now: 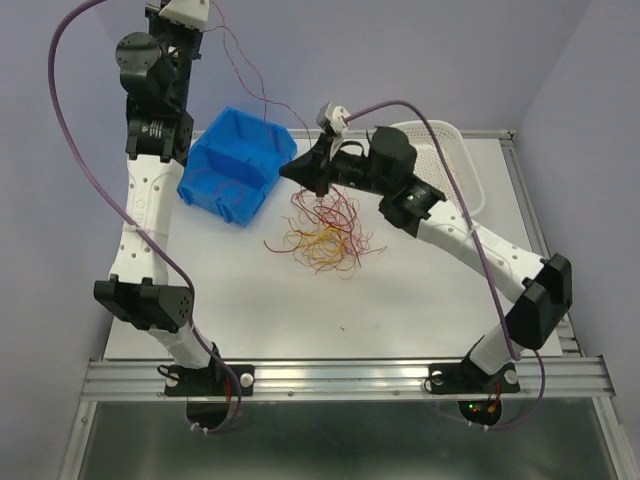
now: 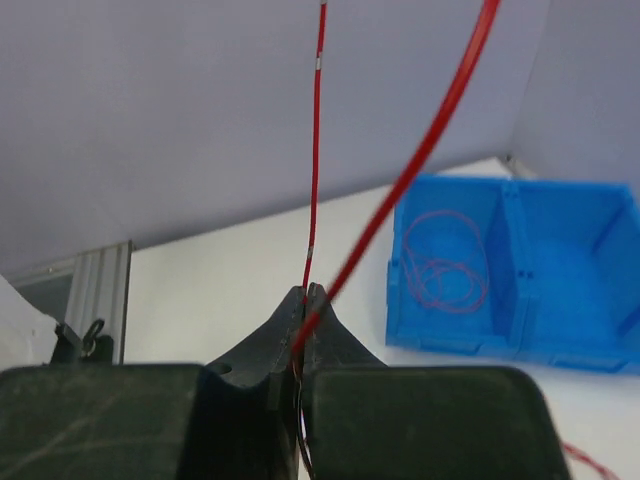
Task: Untangle the cables
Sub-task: Untie the cable.
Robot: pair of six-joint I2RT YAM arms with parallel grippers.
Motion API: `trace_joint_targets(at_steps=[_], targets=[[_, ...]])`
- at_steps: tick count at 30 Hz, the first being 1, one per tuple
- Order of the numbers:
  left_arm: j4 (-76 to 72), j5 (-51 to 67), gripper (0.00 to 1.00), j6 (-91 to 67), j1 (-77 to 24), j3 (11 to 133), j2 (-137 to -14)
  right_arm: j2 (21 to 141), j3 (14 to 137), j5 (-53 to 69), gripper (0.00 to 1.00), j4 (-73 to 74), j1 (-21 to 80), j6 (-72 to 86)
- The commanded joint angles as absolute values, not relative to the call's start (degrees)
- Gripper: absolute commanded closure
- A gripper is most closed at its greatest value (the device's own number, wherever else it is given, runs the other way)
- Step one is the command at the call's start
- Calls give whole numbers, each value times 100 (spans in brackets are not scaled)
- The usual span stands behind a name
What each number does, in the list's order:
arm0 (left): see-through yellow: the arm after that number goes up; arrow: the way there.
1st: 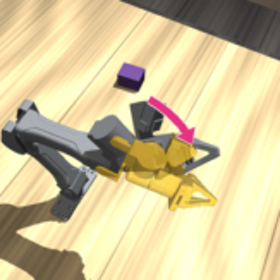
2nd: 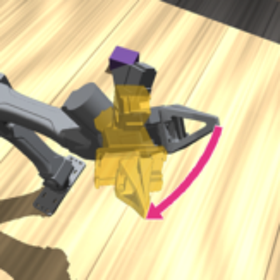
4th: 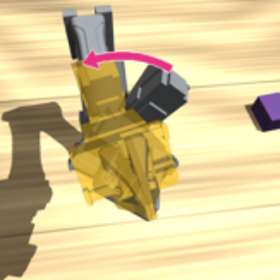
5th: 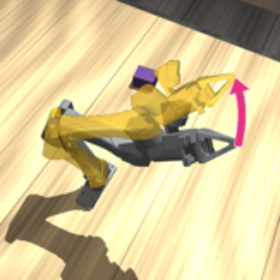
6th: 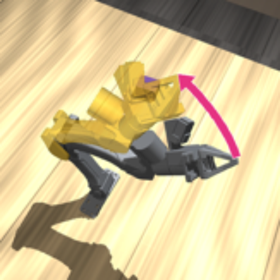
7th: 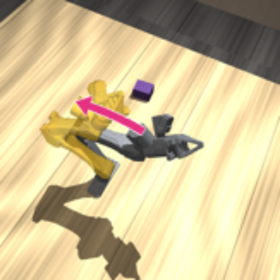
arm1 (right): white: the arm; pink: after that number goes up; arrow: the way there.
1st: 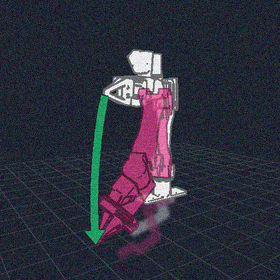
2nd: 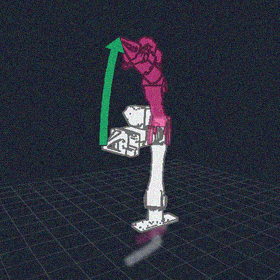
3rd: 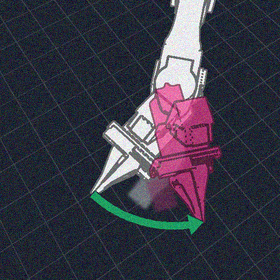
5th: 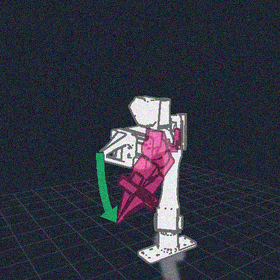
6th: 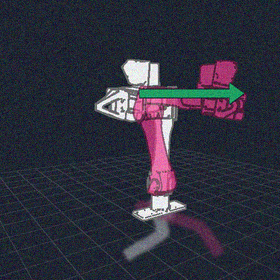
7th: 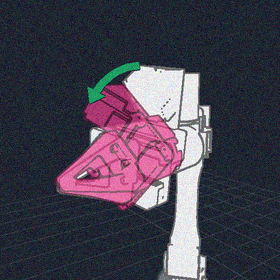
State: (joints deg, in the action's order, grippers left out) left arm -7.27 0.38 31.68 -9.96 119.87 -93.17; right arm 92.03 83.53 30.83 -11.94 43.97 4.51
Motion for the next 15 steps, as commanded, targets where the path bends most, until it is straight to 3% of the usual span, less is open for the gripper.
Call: trace_joint_targets(at_steps=[1, 8, 15], targets=[[-1028, 606, 100, 2190, -633, 11515, -9475, 8850, 10078, 2778, 99, -397, 4421, 229], [-1028, 1923, 100, 1214, -527, 10794, -9826, 9518, 12030, 2435, 99, 141, 4421, 123], [-1247, 4932, 100, -682, -536, 10241, -10396, 10230, 13464, 1988, 99, 123, 4412, -237]])
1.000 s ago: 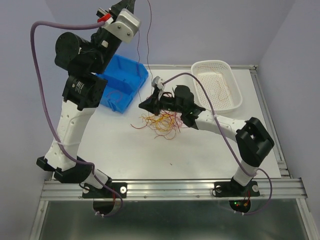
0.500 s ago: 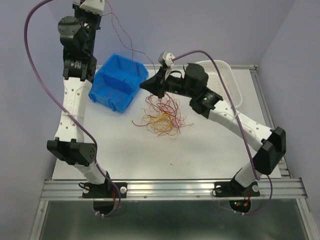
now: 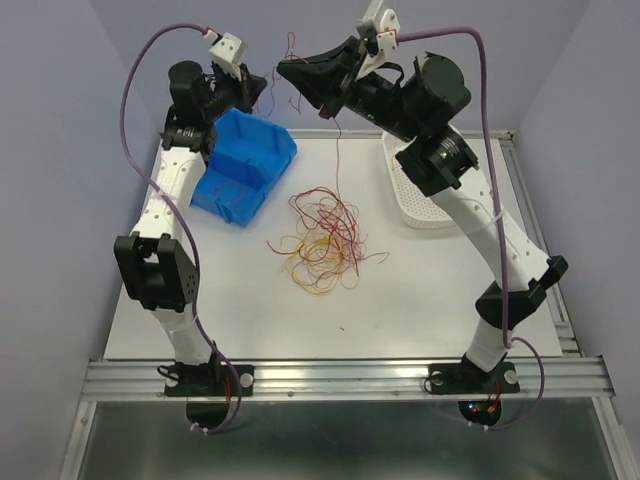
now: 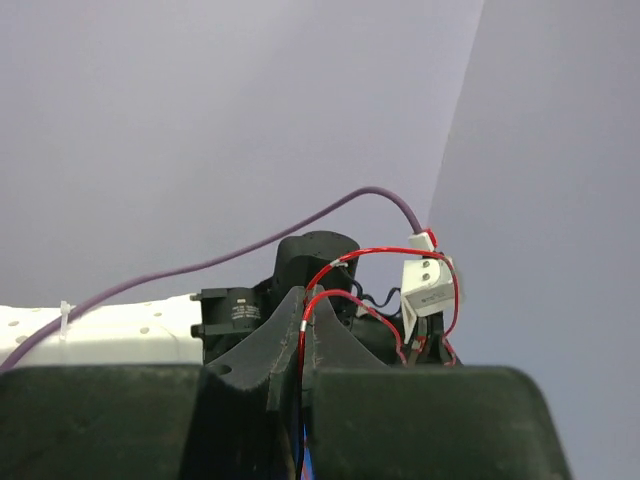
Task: Untangle the cables
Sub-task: Untie the cable.
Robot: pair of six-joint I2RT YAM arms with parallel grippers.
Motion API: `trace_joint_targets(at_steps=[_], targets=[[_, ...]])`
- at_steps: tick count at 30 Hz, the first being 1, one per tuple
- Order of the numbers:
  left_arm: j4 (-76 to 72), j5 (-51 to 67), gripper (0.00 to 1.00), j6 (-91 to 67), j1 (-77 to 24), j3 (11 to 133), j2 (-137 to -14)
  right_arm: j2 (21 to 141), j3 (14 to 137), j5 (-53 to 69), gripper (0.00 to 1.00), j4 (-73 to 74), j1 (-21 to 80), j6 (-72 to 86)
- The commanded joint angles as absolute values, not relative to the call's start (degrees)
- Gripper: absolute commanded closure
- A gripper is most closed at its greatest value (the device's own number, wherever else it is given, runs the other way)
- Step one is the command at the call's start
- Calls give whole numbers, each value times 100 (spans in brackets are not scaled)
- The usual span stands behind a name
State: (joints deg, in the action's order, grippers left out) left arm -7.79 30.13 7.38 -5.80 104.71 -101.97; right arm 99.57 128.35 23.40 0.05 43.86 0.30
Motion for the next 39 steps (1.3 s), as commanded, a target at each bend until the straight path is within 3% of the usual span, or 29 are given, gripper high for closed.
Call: trace_joint_targets(at_steps=[1, 4, 10, 14, 17, 22, 27, 39], targets=[[-1379, 5279, 100, -686, -562, 10239, -10484, 10230, 13413, 1934, 100, 123, 4412, -272], [-2002, 6194, 100, -1308, -720, 9677, -10696, 10117, 13114, 1784, 99, 88, 4403, -422], [-2178, 6890, 94, -582, -1422, 8169, -10433, 10020, 12613, 1495, 99, 44, 4298, -536], [-2618, 7092, 75, -98, -1652, 7367, -9907, 9949, 12419, 1477, 100, -158, 4210, -466], [-3250, 7146, 68, -87, -1661, 6806, -9651, 9949, 12349, 1590, 100, -193, 4140, -352], [-4946, 6865, 52, -518, -1635, 5803, -9185, 9932, 12270, 1766, 99, -272, 4043, -176], [-6765, 6997, 29, -1378, -1661, 5274, -9079, 9862, 12217, 2012, 99, -395, 4017, -18], [-7207, 6882, 28, -1916, -1907, 5792, -9712, 9730, 12085, 2285, 99, -562, 4017, 316]])
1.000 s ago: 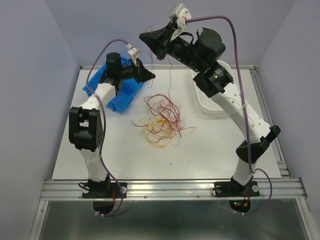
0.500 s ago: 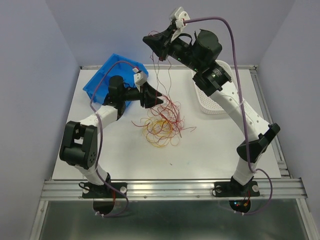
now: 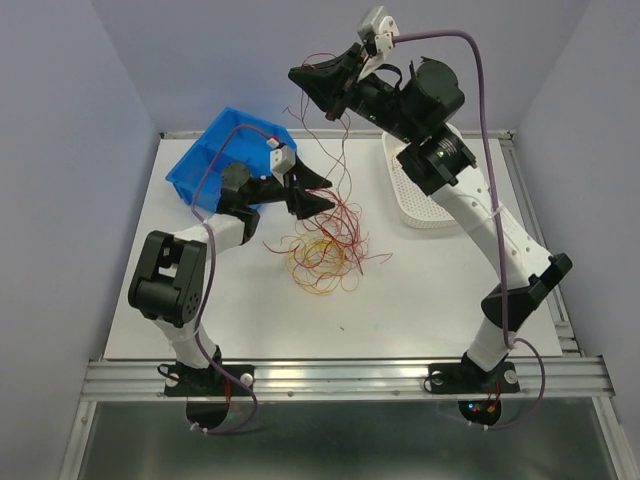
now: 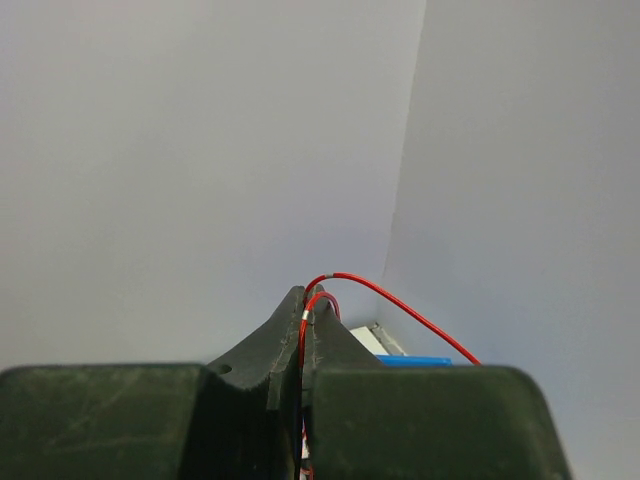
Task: Untangle the cables
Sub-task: Untie the cable.
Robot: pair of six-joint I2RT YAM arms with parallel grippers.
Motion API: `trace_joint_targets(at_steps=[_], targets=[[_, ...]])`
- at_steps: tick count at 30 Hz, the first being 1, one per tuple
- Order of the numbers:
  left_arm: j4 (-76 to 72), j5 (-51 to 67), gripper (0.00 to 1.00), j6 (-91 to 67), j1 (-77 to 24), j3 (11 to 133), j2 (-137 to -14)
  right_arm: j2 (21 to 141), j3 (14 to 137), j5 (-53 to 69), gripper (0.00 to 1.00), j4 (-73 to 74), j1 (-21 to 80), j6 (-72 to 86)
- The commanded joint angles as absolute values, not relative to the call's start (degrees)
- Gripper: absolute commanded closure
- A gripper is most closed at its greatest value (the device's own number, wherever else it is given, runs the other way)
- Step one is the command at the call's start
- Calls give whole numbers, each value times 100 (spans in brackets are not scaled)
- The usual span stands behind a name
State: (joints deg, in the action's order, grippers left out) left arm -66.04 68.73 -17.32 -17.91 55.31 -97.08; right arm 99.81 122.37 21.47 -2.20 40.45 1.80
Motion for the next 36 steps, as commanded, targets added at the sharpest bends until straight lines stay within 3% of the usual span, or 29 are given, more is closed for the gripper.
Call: trace_joint_targets(at_steps=[1, 14, 17, 18, 21, 23, 25, 30, 36], targets=[[-7207, 6891, 28, -1933, -1925, 5809, -9729, 9721, 12068, 2294, 100, -562, 4017, 308], [-7146, 6970, 36, -1820, -2250, 5678, -9923, 9738, 12041, 2224, 99, -650, 4008, 316], [-6909, 6952, 50, -1688, -2268, 5756, -10081, 9712, 12032, 2198, 100, -668, 4008, 325], [-6839, 6952, 66, -1653, -2285, 5818, -10177, 9712, 12032, 2206, 99, -677, 4008, 334], [-6513, 6908, 70, -1503, -2320, 5941, -10292, 9694, 12041, 2189, 100, -694, 4017, 343], [-6425, 6899, 79, -1442, -2329, 5985, -10318, 9651, 12006, 2171, 99, -703, 4017, 351], [-6154, 6864, 100, -1319, -2338, 6047, -10301, 9598, 11884, 2145, 99, -712, 4008, 317], [-5127, 6453, 100, -696, -2285, 6371, -10047, 9352, 11489, 1776, 100, -729, 4017, 185], [-2096, 5406, 100, 1166, -1855, 7662, -9502, 9035, 11057, 810, 99, -721, 3973, 53]])
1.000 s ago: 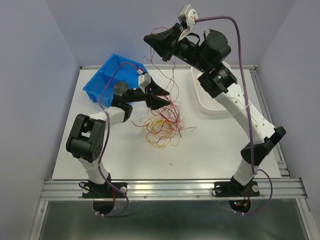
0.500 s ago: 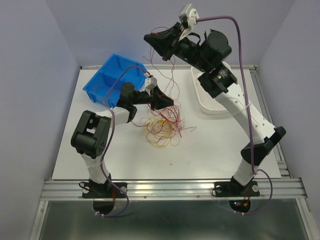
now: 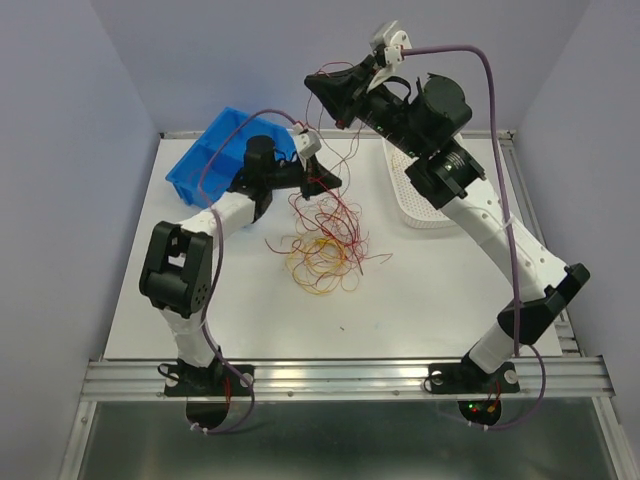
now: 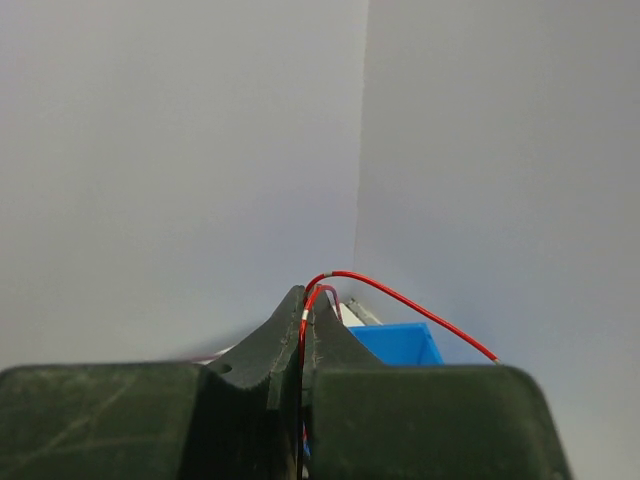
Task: Untangle the cables
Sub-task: Untie the cable.
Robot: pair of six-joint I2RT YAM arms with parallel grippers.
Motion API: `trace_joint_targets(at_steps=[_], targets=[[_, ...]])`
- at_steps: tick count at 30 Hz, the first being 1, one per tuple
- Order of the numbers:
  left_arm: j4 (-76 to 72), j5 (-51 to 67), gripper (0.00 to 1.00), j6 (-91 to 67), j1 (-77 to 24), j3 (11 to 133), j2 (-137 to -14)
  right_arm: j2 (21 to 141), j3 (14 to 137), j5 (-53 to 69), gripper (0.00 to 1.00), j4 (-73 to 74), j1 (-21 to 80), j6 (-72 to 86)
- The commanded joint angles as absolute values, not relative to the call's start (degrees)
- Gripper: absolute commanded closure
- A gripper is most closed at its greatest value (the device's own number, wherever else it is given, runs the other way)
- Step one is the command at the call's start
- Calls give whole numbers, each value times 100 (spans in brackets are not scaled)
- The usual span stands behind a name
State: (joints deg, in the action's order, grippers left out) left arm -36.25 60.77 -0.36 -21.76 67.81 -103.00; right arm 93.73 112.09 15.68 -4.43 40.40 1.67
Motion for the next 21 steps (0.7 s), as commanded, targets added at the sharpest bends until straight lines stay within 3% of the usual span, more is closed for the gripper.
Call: trace_joint_targets(at_steps=[1, 8, 14, 21], targets=[[-1483, 5153, 100, 1352, -1785, 7873, -9440, 9026, 10970, 678, 99, -721, 3938, -139], [631, 4027, 100, 2460, -1652, 10122, -8816, 8895, 10057, -272, 100, -843, 3753, -361], [1529, 3191, 100, 2690, -1652, 12617, -9000, 8912, 9729, 500, 99, -1081, 3349, -18], [1372, 2611, 100, 2470, -1556, 13009, -9500, 9957, 10370, 1500, 99, -1353, 3191, 491]])
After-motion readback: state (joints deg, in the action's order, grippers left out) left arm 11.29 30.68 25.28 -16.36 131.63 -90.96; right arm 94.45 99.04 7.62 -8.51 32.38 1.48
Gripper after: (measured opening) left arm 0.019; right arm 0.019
